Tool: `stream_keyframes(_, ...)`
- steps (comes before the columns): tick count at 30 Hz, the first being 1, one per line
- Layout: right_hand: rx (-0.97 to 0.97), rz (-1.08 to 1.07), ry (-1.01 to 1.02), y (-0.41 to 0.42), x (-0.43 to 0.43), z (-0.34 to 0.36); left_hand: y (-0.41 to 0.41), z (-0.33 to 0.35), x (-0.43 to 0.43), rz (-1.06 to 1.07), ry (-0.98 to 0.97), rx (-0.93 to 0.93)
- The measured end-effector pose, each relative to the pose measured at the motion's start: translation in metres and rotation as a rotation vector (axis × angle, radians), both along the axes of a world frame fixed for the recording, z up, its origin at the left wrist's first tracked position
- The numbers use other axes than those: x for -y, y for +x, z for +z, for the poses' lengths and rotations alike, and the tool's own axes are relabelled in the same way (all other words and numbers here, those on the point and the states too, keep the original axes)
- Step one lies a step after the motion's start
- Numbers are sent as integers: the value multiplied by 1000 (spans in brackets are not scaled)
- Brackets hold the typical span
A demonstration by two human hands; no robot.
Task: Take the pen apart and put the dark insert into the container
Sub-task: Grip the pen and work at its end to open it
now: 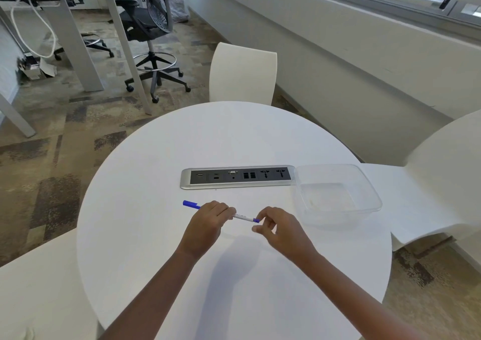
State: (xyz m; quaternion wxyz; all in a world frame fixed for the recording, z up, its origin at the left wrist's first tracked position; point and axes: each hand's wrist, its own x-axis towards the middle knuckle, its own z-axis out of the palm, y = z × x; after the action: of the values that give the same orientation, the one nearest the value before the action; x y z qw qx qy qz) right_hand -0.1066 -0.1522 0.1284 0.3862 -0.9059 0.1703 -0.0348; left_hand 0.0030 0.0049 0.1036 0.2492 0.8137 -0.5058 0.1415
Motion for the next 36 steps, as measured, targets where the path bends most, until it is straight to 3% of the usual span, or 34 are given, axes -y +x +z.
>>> stream_keyframes(3,142,126,-449,-3,-4,1,0,1,1,-10,0,4)
stream_keyframes(5,234,163,-621,-2,-5,3,-1,1,2,-11,-1,5)
stream_keyframes(9,252,214,-607,-1,-4,3,-2,1,1,-9,-5,7)
stream_keyframes(16,-69,113,-4,6,1,5,-5,-1,1,-10,-9,0)
stream_keyframes(20,-208,-26,465,9,5,8,-6,0,1,-16,-7,2)
stream_keyframes(23,-376,-146,1007,9,8,8,-5,0,2,-26,-11,12)
stream_keyframes(25,-404,-190,1137,8,8,7,-6,1,3,-32,-8,16)
stream_keyframes(27,-370,-187,949,7,5,7,-6,1,3,-28,-4,13)
stream_keyframes(33,27,15,-104,-4,-5,1,-2,3,2,-8,-12,12)
stream_keyframes(36,151,108,-415,-6,-6,3,-1,4,2,-9,-8,22)
